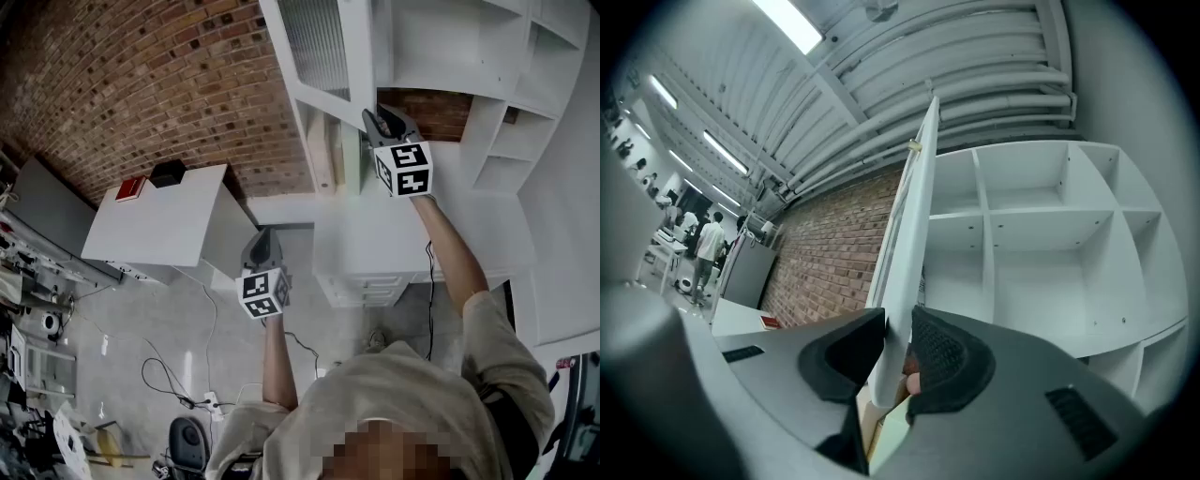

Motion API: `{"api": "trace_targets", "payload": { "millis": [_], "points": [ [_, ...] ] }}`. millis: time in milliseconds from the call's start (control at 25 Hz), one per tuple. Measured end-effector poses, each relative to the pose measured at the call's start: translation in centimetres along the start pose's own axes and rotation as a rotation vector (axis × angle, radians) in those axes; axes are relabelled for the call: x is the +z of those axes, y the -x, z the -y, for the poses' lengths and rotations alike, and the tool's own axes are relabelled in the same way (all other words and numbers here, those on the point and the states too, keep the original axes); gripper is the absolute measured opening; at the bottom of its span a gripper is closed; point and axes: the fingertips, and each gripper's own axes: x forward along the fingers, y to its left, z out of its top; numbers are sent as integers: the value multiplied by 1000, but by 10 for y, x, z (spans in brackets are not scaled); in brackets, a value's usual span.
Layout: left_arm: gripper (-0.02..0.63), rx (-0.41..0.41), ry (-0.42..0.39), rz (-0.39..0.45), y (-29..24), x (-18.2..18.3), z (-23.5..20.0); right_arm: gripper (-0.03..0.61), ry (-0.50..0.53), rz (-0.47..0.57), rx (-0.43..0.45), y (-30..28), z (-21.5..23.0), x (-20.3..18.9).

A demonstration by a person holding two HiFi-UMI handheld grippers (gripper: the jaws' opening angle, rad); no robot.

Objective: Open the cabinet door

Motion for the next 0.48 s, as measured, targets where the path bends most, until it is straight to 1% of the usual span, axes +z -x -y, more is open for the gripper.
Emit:
{"api": "trace_targets", "payload": {
  "millis": [200, 480],
  "points": [
    [28, 5, 2, 1, 17, 1, -10, 98, 8, 11, 6, 7, -21, 7],
    [28, 35, -14, -7, 37, -3, -32, 97, 22, 11, 31, 3, -54, 13]
  ]
}}
